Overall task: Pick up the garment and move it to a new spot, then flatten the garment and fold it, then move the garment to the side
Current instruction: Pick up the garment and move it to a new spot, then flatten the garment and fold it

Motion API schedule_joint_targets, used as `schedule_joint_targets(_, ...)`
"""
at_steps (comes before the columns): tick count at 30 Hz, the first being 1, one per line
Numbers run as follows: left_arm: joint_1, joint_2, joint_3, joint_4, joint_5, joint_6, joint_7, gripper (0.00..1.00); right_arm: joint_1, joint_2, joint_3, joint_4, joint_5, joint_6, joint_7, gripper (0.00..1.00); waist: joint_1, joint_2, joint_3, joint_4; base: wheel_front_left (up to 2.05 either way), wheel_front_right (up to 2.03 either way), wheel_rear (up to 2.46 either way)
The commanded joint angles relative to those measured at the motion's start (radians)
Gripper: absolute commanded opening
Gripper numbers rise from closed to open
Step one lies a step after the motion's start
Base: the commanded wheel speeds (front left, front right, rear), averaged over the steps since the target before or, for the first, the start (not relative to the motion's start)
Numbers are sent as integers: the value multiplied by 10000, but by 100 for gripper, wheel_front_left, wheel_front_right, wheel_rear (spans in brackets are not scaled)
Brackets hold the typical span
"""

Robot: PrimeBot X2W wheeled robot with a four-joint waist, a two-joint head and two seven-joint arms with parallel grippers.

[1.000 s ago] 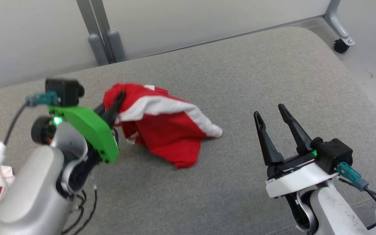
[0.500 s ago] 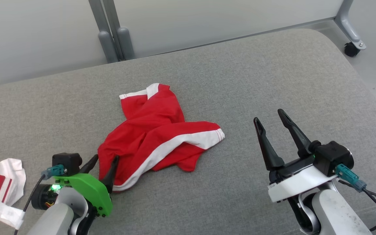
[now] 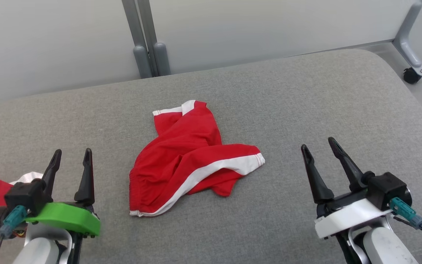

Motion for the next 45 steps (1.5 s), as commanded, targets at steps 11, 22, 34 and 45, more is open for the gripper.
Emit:
schedule_joint_targets(11,2709,-1501,1690,-2214,2550,280,-44,100,688,64,-535,197,69,1,-32,100,0,-1,-283,287,0,0,0)
schedule_joint_targets(22,2896,-2318,2449,-1906,3385,-614,-46,100,558,-60,-526,348,5,1,-32,100,0,-1,-373,291,0,0,0)
schedule_joint_targets(34,2878,-2885,3007,-1732,3962,-1226,-47,100,556,-95,-570,356,24,1,-33,100,0,-1,-330,297,0,0,0)
schedule_joint_targets(45,2327,-2953,2654,-630,3738,-1689,1059,100,-212,-330,-102,1186,312,1,254,100,0,-1,159,601,0,0,0)
